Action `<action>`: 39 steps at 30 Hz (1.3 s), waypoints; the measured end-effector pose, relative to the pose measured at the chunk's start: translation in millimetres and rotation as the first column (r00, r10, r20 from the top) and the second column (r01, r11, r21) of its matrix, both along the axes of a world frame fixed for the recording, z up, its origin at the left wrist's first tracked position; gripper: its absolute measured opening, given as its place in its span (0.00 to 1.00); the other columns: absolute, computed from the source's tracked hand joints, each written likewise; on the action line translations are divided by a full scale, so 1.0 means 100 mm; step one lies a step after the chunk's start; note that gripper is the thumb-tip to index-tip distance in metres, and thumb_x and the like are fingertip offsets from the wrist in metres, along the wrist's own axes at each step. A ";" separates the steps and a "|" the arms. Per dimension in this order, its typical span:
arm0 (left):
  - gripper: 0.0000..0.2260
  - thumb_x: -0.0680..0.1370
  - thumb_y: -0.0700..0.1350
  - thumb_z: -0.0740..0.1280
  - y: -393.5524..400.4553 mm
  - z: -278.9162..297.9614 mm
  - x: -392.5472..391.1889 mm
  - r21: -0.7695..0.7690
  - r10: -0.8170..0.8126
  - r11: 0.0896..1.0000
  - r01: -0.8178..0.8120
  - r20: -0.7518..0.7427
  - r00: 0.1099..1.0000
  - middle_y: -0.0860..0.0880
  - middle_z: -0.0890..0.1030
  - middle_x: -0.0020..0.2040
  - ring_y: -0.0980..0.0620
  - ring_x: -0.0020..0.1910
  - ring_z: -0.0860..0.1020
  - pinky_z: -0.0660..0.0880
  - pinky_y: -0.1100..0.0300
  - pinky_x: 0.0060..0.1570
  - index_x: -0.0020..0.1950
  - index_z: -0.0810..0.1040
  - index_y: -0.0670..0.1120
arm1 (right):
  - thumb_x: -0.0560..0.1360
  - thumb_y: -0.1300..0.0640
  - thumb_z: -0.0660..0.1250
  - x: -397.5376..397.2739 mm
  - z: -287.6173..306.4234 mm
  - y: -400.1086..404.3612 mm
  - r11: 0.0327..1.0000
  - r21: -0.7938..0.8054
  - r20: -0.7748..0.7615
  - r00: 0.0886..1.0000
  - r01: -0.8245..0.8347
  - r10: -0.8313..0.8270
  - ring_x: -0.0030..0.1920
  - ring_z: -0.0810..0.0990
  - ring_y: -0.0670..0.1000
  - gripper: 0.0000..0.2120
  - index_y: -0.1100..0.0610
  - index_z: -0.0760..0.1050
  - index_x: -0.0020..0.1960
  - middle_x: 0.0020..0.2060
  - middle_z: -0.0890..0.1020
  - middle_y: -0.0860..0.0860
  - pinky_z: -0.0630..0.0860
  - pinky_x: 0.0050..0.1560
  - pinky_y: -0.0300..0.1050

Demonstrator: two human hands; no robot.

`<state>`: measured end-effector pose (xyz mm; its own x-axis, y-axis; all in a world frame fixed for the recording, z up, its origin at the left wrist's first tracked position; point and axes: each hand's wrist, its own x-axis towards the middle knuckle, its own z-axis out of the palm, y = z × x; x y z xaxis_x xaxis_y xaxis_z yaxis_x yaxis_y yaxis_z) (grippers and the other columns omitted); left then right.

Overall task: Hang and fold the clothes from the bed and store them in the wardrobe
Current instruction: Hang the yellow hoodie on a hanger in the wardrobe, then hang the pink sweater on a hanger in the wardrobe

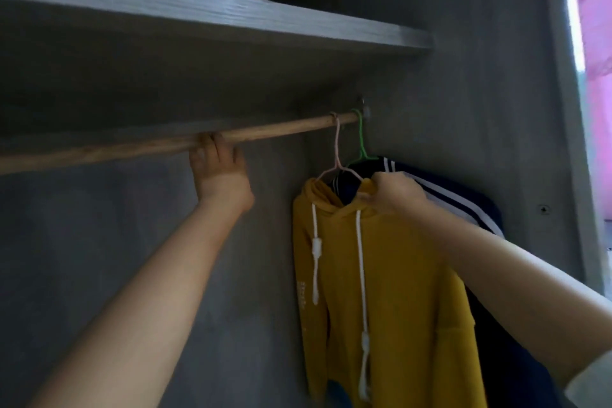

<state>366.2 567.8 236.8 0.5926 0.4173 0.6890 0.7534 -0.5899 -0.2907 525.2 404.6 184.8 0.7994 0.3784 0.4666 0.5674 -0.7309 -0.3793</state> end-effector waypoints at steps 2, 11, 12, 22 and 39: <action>0.23 0.77 0.49 0.61 -0.21 -0.22 0.10 -0.040 -0.103 0.994 0.100 -0.084 0.991 0.40 0.60 0.71 0.42 0.71 0.57 0.57 0.46 0.68 0.71 0.63 0.45 | 0.78 0.48 0.59 -0.03 -0.05 -0.22 0.993 -0.119 0.103 0.994 -0.011 0.023 0.56 0.74 0.57 0.19 0.57 0.67 0.64 0.57 0.75 0.56 0.72 0.48 0.48; 0.14 0.79 0.46 0.60 -1.73 -0.95 0.53 -0.168 -0.696 0.684 0.710 0.142 0.704 0.43 0.75 0.59 0.44 0.58 0.73 0.71 0.54 0.52 0.62 0.74 0.41 | 0.70 0.47 0.57 -0.34 -0.56 -2.10 0.986 -0.162 0.670 0.738 0.045 0.076 0.50 0.79 0.62 0.20 0.60 0.80 0.49 0.46 0.80 0.59 0.74 0.51 0.55; 0.13 0.78 0.45 0.61 -1.91 -0.99 0.58 -0.102 -0.756 0.620 0.778 0.188 0.627 0.40 0.76 0.56 0.42 0.55 0.74 0.72 0.53 0.49 0.59 0.76 0.39 | 0.69 0.48 0.57 -0.34 -0.66 -2.35 0.991 -0.129 0.698 0.713 0.035 0.065 0.47 0.80 0.63 0.20 0.61 0.81 0.46 0.44 0.81 0.59 0.75 0.48 0.58; 0.15 0.78 0.43 0.58 -5.05 -2.43 1.62 -0.474 -0.894 0.443 0.761 -0.166 0.417 0.40 0.70 0.62 0.41 0.61 0.69 0.70 0.52 0.54 0.62 0.71 0.39 | 0.68 0.48 0.58 -0.04 -2.05 -5.43 0.924 -0.090 0.100 0.927 0.371 -0.362 0.55 0.76 0.64 0.23 0.63 0.79 0.53 0.53 0.78 0.63 0.71 0.59 0.54; 0.17 0.77 0.46 0.60 -8.37 -3.80 3.73 -0.740 -0.914 0.363 0.566 -0.401 0.062 0.43 0.70 0.66 0.43 0.65 0.69 0.69 0.51 0.60 0.66 0.71 0.45 | 0.78 0.56 0.59 1.05 -3.23 -8.62 0.701 -0.350 -0.293 0.638 0.621 -0.712 0.65 0.69 0.55 0.17 0.58 0.72 0.65 0.63 0.72 0.56 0.67 0.63 0.48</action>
